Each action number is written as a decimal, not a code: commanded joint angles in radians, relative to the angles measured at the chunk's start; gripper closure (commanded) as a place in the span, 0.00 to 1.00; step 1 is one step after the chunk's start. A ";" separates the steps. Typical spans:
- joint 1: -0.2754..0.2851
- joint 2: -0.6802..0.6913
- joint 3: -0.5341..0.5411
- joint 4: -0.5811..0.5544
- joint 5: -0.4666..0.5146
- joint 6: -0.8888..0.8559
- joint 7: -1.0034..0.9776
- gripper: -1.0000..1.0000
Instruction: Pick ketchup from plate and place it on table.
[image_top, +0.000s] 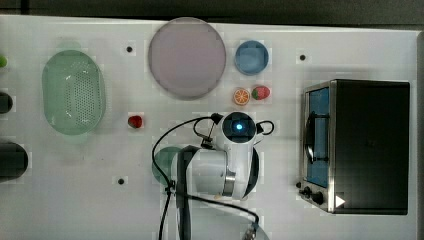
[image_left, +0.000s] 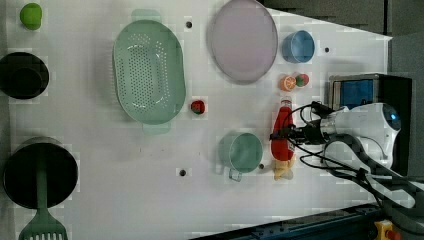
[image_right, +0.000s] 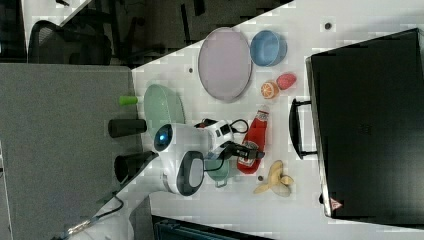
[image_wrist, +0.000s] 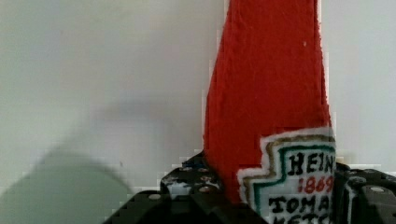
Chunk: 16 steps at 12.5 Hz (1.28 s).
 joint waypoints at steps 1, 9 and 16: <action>-0.002 -0.042 0.005 0.044 -0.003 0.097 0.054 0.42; 0.000 -0.216 0.037 0.124 -0.003 0.090 0.057 0.00; 0.003 -0.354 0.068 0.449 -0.005 -0.527 0.465 0.00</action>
